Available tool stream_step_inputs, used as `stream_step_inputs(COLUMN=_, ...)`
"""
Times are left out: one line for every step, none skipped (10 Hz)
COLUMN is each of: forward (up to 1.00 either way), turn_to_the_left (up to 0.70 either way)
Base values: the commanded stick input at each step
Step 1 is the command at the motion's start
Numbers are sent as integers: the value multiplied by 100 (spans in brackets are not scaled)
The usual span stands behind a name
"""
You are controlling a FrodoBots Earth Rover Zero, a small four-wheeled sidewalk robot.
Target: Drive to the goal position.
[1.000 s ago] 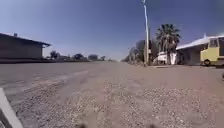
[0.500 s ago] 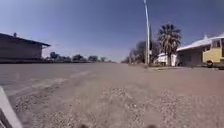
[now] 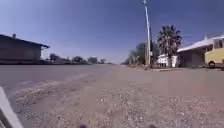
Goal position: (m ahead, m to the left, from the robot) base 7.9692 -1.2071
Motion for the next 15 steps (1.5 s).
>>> stream_step_inputs(forward=70, turn_to_the_left=0)
stream_step_inputs(forward=70, turn_to_the_left=0)
stream_step_inputs(forward=70, turn_to_the_left=0)
stream_step_inputs(forward=70, turn_to_the_left=0)
stream_step_inputs(forward=70, turn_to_the_left=0)
stream_step_inputs(forward=70, turn_to_the_left=0)
stream_step_inputs(forward=70, turn_to_the_left=0)
stream_step_inputs(forward=70, turn_to_the_left=0)
stream_step_inputs(forward=70, turn_to_the_left=0)
stream_step_inputs(forward=70, turn_to_the_left=0)
stream_step_inputs(forward=70, turn_to_the_left=0)
stream_step_inputs(forward=70, turn_to_the_left=0)
stream_step_inputs(forward=70, turn_to_the_left=0)
stream_step_inputs(forward=70, turn_to_the_left=0)
stream_step_inputs(forward=70, turn_to_the_left=0)
